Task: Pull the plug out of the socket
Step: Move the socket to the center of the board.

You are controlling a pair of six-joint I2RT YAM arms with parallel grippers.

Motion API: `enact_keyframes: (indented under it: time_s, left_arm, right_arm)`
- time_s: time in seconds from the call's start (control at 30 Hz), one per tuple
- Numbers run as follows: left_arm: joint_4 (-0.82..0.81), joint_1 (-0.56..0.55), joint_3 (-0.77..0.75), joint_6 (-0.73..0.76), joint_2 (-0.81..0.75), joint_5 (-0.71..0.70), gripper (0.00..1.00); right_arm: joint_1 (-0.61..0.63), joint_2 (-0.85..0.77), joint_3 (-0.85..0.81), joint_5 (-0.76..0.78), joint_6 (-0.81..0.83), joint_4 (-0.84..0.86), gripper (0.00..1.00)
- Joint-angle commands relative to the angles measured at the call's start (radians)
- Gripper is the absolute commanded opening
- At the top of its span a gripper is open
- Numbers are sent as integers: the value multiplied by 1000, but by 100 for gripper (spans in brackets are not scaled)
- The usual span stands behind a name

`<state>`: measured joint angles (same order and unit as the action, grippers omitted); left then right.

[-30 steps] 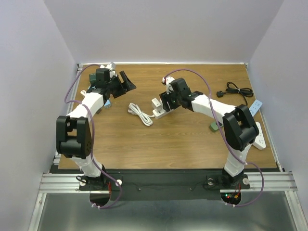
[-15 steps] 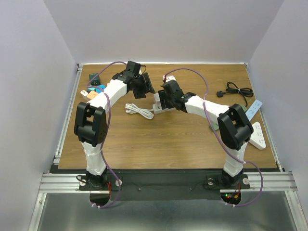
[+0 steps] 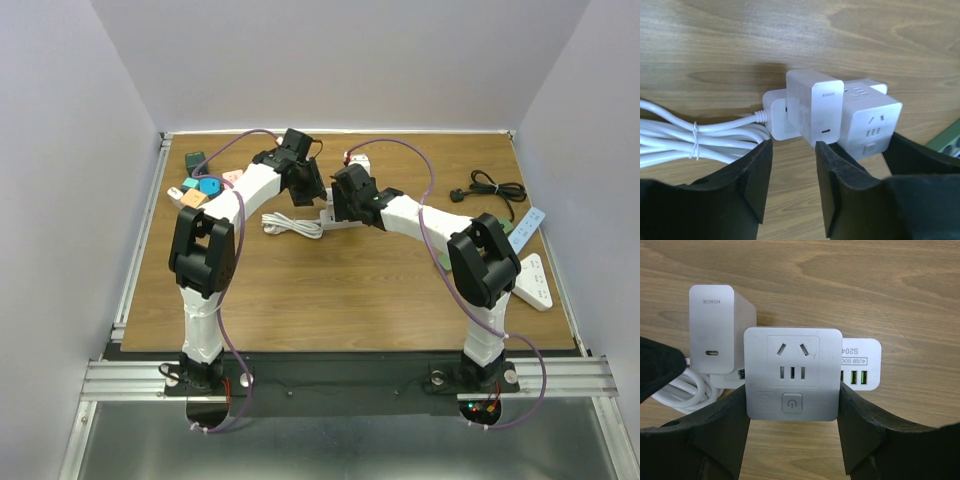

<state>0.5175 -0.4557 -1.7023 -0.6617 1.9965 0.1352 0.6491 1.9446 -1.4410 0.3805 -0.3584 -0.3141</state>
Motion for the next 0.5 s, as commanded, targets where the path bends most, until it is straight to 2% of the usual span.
enact_keyframes:
  time_s: [0.0, 0.1, 0.4, 0.43, 0.47]
  left_arm:
    - [-51, -5, 12, 20, -4, -17, 45]
    - [-97, -6, 42, 16, -10, -9, 39]
    - [-163, -17, 70, 22, -57, -9, 36]
    - [-172, -17, 69, 27, -56, 6, 31]
    - [-172, -17, 56, 37, -44, 10, 19]
  right_arm:
    - [-14, 57, 11, -48, -17, -125, 0]
    - [-12, 51, 17, -61, -16, -123, 0]
    - [-14, 57, 18, -75, -11, -123, 0]
    - [-12, 59, 16, -75, -10, -125, 0]
    - [-12, 60, 16, -74, -8, -123, 0]
